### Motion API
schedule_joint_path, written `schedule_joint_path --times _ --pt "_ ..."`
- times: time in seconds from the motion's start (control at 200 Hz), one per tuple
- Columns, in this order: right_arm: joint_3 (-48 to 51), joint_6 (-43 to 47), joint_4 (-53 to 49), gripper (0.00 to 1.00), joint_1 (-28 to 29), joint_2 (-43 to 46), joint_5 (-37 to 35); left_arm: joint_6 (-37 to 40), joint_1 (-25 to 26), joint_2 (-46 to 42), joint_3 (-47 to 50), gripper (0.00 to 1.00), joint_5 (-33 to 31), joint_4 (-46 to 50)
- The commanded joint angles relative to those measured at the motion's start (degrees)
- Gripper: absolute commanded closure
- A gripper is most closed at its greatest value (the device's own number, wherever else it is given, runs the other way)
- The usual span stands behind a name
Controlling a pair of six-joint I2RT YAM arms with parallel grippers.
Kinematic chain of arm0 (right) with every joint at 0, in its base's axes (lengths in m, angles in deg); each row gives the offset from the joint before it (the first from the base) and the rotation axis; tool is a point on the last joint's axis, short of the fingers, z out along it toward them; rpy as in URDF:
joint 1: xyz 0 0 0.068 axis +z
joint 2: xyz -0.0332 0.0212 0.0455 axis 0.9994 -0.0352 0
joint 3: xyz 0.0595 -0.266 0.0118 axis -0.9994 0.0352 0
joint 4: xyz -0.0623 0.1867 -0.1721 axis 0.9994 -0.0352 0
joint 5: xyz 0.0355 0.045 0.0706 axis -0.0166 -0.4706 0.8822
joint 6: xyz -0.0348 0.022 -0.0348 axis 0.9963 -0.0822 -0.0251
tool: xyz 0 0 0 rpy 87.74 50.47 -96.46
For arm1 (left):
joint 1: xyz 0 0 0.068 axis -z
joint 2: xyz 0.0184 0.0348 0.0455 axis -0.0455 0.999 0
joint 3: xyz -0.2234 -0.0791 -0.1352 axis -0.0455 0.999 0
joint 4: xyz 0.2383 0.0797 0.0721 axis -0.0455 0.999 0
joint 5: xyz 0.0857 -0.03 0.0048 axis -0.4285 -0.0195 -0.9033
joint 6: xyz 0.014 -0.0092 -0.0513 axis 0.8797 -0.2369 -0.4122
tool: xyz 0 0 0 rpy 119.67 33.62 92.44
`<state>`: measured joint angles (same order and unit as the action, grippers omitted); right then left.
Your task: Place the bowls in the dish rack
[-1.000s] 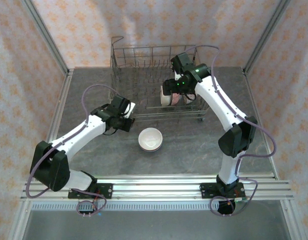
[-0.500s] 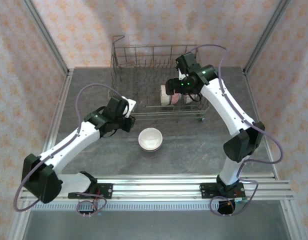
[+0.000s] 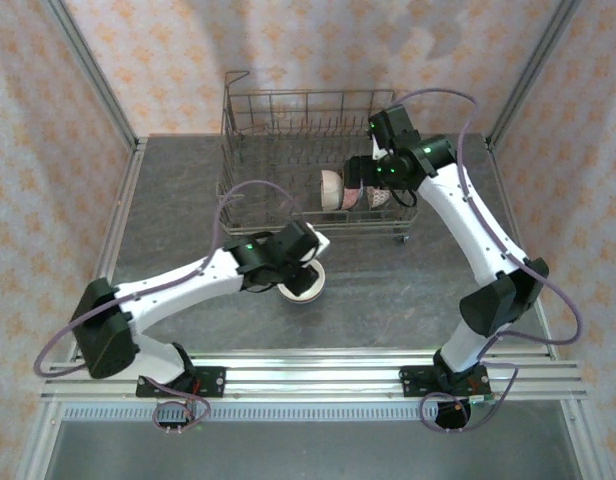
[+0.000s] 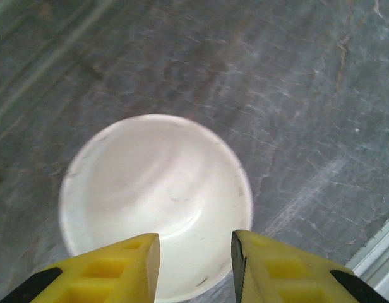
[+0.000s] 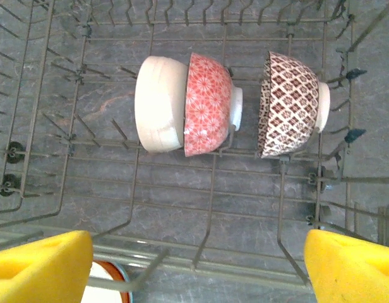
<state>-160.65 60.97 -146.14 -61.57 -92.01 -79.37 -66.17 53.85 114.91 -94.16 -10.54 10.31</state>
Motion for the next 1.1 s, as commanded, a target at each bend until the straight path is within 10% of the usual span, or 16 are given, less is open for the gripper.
schedule_joint_path --times 0.0,1.096 --pt "2.8 -0.5 1.6 0.13 -0.5 4.0 -2.1 1.3 1.5 4.1 -3.9 0.63 1.5 5.0" --pt "10.2 -0.7 3.9 0.12 -1.4 8.2 -2.0 2.2 3.0 18.0 -11.3 0.78 2.7 11.2"
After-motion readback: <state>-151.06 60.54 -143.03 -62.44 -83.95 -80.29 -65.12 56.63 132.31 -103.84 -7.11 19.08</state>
